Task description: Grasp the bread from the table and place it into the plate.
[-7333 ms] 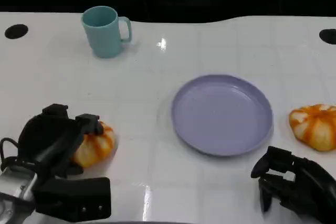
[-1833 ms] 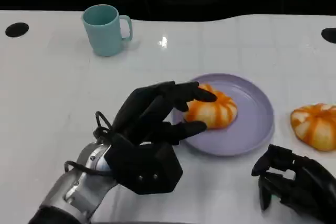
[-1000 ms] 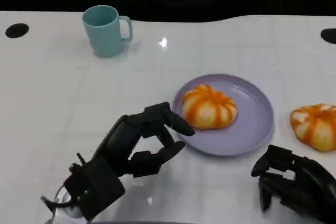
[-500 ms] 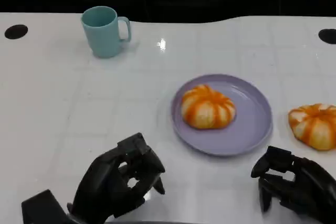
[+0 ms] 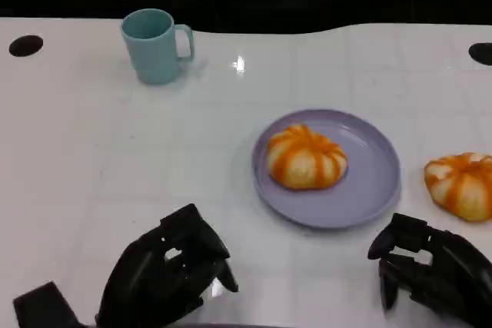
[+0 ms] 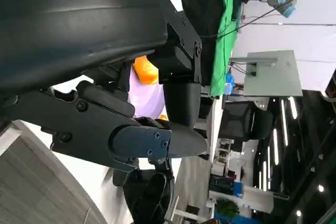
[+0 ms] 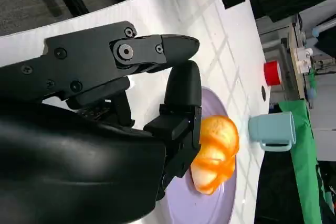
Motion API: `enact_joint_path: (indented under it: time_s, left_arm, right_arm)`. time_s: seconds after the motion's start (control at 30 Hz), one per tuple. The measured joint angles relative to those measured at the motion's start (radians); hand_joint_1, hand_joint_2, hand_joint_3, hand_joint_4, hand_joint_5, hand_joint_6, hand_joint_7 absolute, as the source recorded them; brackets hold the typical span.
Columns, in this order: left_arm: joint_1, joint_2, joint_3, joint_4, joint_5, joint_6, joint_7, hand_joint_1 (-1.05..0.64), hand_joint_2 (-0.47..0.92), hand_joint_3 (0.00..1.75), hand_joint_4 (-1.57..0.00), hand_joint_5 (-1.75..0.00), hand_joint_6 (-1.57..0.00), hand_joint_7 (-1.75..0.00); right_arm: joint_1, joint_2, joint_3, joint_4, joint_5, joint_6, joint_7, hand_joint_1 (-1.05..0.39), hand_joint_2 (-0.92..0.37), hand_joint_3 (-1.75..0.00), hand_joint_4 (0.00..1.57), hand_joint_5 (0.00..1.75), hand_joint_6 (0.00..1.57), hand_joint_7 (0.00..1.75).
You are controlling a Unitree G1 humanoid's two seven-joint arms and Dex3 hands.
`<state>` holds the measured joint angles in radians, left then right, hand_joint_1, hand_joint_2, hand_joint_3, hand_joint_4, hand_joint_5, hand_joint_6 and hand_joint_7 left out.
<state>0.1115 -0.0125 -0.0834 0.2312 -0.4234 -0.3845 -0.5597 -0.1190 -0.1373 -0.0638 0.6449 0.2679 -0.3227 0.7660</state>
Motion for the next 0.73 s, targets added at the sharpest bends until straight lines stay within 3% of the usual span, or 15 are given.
enact_joint_path:
  time_s: [0.2, 0.73]
  left_arm:
    - [0.033, 0.003, 0.028, -0.028, -0.035, 0.090, -0.022, -0.65, 0.92, 0.31, -0.66, -1.75, -0.59, -1.47]
    - [0.026, -0.014, 0.055, -0.035, -0.008, 0.088, -0.036, -0.65, 0.92, 0.31, -0.68, -1.75, -0.61, -1.48]
  right_arm:
    - [0.010, -0.001, 0.002, -0.026, -0.007, 0.018, -0.014, -0.50, -0.92, -0.24, 0.65, 1.75, 0.70, 1.33]
    - [0.004, -0.004, -0.002, -0.008, -0.011, 0.001, 0.003, -0.52, -0.92, -0.24, 0.65, 1.75, 0.70, 1.34]
